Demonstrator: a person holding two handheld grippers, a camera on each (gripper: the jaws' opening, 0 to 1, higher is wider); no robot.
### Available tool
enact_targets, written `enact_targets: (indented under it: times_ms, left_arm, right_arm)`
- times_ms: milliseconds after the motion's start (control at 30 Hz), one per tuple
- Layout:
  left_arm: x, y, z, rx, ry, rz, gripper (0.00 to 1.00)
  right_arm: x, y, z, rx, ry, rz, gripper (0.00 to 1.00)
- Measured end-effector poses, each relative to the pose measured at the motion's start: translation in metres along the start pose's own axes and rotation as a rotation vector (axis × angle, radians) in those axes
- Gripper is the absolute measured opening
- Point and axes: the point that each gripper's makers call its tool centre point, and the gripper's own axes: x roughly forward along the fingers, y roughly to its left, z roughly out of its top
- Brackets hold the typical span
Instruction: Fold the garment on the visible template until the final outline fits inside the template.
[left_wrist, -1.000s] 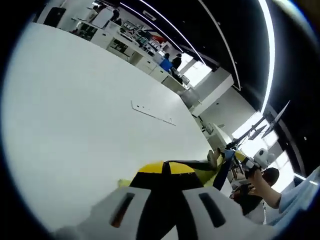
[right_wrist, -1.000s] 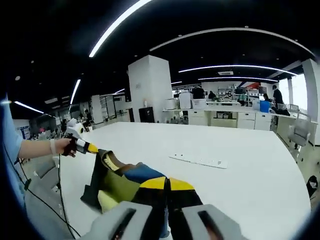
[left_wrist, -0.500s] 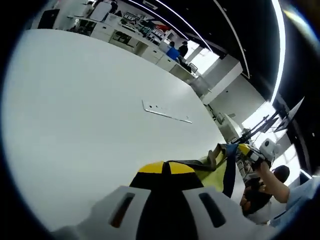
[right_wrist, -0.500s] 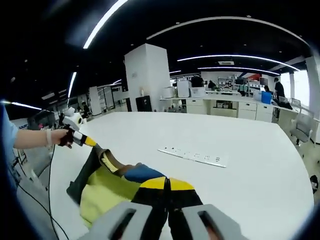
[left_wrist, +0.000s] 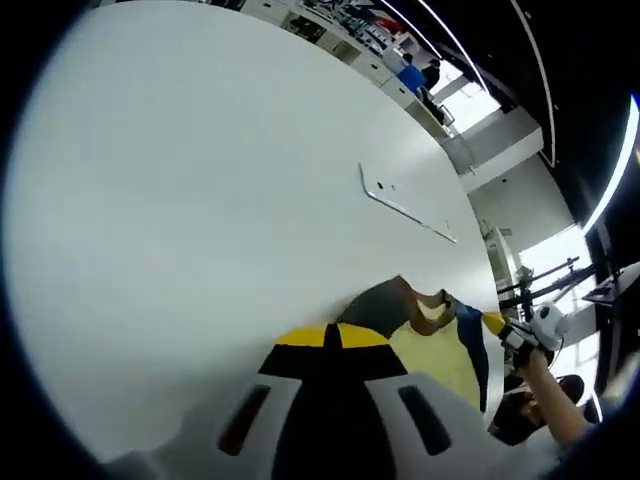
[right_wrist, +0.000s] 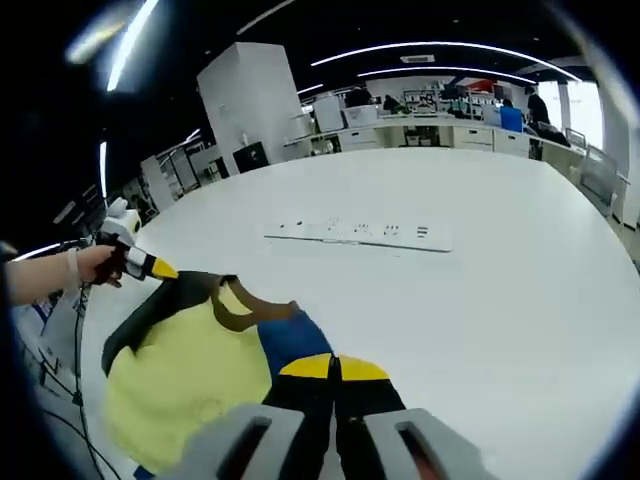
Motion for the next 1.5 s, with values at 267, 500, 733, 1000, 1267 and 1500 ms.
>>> enact_targets:
  times_ms: [267, 500, 733, 1000, 1267, 1500]
  left_arm:
    - [0.000, 0.014, -0.008, 0.028, 0.015, 0.043, 0.00]
    - [-0.005, 0.013, -0.009, 0.113, -0.012, 0.041, 0.00]
    - [-0.014, 0.001, -0.005, 0.188, -0.069, -0.023, 0.00]
    - [-0.022, -0.012, -0.003, 0.293, -0.097, -0.047, 0.19]
    - [-0.027, -0.018, -0.013, 0.335, -0.108, -0.072, 0.39]
    - [-0.034, -0.023, -0.015, 0.418, -0.129, -0.073, 0.68]
  right_arm:
    - [0.016, -0.009, 0.004, 0.029, 0.027, -0.024, 0.00]
    - [0.020, -0.004, -0.002, 0.007, 0.050, -0.024, 0.00]
    - [0.016, 0.009, -0.001, -0.069, 0.047, 0.037, 0.00]
    - [0.002, 0.021, -0.002, -0.127, 0.042, 0.058, 0.27]
    - [-0.016, 0.020, -0.009, -0.144, 0.041, 0.075, 0.46]
    - [-0.027, 0.023, -0.019, -0.159, 0.053, 0.075, 0.65]
